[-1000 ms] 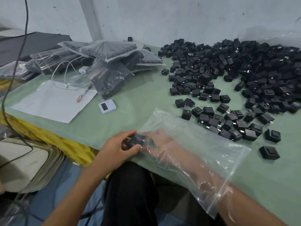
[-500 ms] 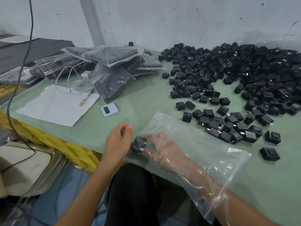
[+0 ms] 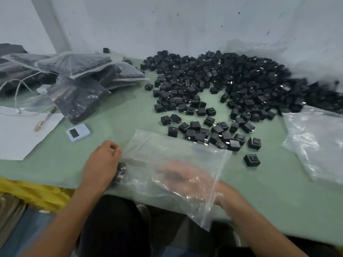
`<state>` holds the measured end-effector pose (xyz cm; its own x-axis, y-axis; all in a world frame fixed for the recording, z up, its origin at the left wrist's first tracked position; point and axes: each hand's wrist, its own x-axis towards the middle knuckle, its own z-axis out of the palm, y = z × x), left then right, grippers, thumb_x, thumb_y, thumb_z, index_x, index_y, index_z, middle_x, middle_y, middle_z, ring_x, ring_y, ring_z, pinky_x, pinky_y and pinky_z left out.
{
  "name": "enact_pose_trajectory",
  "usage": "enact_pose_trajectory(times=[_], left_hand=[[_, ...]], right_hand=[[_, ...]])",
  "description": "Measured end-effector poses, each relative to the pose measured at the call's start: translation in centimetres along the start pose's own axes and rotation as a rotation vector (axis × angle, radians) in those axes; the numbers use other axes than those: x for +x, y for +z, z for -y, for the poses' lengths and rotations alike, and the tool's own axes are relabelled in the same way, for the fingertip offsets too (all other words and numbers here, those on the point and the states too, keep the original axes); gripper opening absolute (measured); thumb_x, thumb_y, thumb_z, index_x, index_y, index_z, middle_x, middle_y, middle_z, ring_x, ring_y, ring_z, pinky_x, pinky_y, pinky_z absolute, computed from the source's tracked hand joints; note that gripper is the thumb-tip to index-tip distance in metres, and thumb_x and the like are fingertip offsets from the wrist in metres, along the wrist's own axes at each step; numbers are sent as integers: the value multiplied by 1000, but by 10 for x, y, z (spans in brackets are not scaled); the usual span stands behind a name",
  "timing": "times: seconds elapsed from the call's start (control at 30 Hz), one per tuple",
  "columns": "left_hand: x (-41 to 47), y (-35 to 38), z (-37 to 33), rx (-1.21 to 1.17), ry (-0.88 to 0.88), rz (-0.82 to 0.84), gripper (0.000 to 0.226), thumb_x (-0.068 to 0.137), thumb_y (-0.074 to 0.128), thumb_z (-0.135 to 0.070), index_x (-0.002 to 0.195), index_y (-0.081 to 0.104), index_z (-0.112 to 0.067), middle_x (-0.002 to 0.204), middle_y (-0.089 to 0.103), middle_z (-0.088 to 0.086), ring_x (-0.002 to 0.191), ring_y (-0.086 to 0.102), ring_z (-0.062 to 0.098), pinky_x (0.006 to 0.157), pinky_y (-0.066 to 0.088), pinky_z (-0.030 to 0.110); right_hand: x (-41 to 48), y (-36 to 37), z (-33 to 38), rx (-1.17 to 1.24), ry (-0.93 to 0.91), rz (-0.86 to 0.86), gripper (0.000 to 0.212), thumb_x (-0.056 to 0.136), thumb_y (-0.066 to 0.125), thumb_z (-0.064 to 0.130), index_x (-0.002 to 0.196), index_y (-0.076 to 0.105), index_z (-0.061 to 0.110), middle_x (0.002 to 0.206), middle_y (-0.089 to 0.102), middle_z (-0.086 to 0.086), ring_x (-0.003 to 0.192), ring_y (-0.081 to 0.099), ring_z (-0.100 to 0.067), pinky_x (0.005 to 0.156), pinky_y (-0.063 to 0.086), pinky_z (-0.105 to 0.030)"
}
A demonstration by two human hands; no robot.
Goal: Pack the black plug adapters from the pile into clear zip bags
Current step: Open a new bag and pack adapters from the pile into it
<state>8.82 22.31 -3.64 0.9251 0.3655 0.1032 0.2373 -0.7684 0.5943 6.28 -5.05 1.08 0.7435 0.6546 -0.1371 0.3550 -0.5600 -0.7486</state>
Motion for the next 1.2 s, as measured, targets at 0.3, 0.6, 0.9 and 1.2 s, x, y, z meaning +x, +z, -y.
enact_pose_trajectory(times=[0.3,0.6,0.9,1.2], left_hand=[[1,6,4,-11,47,-37,8,97,53,-33,94,56,-26,87,66,3,78,54,26,72,41,39],[0,5,1,-9,7,-30,10,97,51,-35,96,57,-27,87,66,-2,82,59,28,74,45,40],[-5,-1,-9,-12,-12,-7,14,99,49,-33,97,58,-23,89,68,4,85,62,31,79,49,43],[-6,-3,-12,-18,-19,1,13,98,50,-33,98,58,-22,97,69,4,86,65,30,83,52,45]], right_hand=[[-109,-100,-101,-250,477,-624,29,90,68,25,115,66,41,122,59,9,107,58,-14,89,48,-28],[-131,-64,-71,-9,316,-560,27,83,63,58,108,66,47,100,54,17,83,62,-4,77,51,-25],[-62,-17,-18,537,208,-169,32,98,61,22,130,65,25,122,68,17,112,62,5,89,51,-13],[34,-2,15,749,210,117,36,104,44,3,138,49,-6,139,55,-21,127,56,-29,103,48,-26]])
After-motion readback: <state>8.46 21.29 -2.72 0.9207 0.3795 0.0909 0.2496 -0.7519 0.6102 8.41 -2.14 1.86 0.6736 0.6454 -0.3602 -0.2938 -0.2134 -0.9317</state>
